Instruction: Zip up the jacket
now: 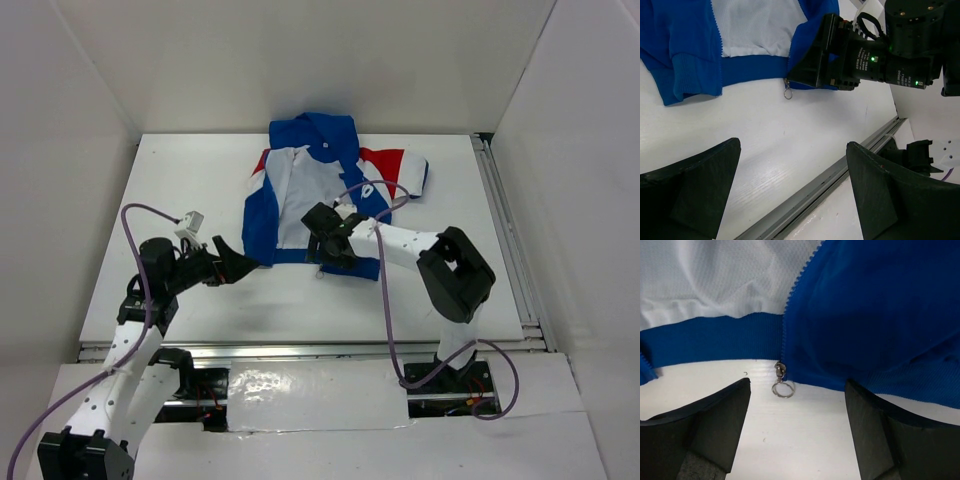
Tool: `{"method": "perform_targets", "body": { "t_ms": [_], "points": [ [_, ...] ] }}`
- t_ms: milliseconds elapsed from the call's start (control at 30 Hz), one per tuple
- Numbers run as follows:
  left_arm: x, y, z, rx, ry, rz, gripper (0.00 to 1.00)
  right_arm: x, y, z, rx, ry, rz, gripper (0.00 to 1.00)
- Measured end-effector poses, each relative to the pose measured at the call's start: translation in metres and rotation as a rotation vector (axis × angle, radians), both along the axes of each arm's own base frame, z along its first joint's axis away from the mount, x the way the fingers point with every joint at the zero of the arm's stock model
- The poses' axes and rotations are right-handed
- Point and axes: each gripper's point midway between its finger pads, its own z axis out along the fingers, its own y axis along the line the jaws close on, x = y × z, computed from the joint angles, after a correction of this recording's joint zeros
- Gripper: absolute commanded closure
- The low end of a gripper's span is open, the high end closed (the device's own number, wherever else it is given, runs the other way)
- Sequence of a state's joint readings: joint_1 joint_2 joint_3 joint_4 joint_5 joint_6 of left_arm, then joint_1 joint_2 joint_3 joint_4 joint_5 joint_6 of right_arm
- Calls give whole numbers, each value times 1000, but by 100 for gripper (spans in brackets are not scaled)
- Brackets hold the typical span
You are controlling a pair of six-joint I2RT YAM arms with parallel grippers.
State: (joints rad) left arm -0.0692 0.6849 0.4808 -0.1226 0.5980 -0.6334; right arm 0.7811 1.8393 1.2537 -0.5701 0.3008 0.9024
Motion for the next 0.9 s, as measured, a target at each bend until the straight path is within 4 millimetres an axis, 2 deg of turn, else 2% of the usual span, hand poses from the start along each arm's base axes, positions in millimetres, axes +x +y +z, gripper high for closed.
{"method": "perform_targets", "body": {
  "t_ms": [233,367,467,900],
  "points": [
    [0,1,-2,5,9,10,1,8,-8,-11,6,34,-46,24],
    [2,2,-5,8,19,17,1,14,-7,-21,-8,47,-61,26],
    [3,2,-8,9,33,19,1,19,-5,-20,-9,41,-67,31],
    [3,2,-11,11,47,19,1,17,-7,-20,5,14,-80,30]
  ]
}}
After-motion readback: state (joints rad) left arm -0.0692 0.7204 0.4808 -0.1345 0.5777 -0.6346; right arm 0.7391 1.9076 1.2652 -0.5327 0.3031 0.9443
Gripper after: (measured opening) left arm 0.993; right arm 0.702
